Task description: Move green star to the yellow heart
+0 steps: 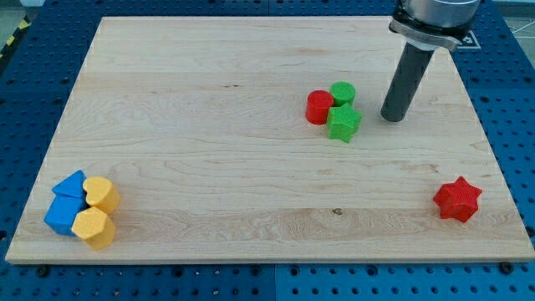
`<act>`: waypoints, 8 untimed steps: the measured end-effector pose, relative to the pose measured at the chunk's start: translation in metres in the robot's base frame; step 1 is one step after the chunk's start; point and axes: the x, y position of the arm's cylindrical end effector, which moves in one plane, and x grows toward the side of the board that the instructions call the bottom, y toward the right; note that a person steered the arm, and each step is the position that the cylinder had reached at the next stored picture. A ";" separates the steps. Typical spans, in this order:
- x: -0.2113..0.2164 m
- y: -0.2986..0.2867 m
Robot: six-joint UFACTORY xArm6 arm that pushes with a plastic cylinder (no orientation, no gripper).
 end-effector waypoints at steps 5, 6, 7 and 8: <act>0.016 -0.079; 0.023 -0.094; 0.030 -0.108; 0.038 -0.122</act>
